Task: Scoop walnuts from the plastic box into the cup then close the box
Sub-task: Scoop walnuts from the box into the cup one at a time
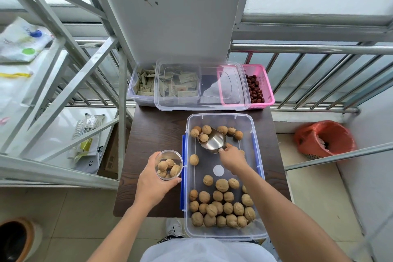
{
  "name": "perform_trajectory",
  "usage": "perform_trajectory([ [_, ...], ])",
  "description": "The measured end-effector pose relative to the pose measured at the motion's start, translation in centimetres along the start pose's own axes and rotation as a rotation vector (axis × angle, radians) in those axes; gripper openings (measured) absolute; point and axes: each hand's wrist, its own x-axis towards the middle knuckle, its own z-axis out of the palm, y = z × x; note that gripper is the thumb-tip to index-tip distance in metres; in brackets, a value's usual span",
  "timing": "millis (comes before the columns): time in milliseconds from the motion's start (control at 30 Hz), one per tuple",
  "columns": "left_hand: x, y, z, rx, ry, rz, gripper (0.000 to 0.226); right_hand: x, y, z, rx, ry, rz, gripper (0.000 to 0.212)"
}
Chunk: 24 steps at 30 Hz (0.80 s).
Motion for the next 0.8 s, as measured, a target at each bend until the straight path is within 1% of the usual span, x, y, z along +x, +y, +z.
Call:
perform_trajectory([
  [133,0.0,-0.1,0.0,-0.005,-0.002,-0.012,0.094,0.1,0.2,0.4,-0.023,-0.006,-0.011,0.042],
  [233,0.0,0.2,-0.2,-0.004,0.001,-0.005,0.091,0.1,1.1,0.7,0.006,0.006,-0.052,0.037],
  [467,-0.1,0.0,-0.2,-0.004,0.001,-0.011,0.092,-0.6,3.2,1.3,0.160,0.020,-0.077,0.040],
  [600,-0.1,0.0,-0.2,-0.009,-0.002,-0.007,0.092,-1.4,4.5,1.5,0.290,0.037,-0.100,0.047],
  [700,-0.1,0.0,-0.1,-0.012,-0.001,-0.013,0.092,-2.4,5.0,1.1,0.387,0.059,-0.143,0.042],
  [800,-0.1,-0.3,0.0,-0.014,0.004,-0.022,0.093,-3.6,5.2,0.4,0.413,0.077,-0.191,0.041],
])
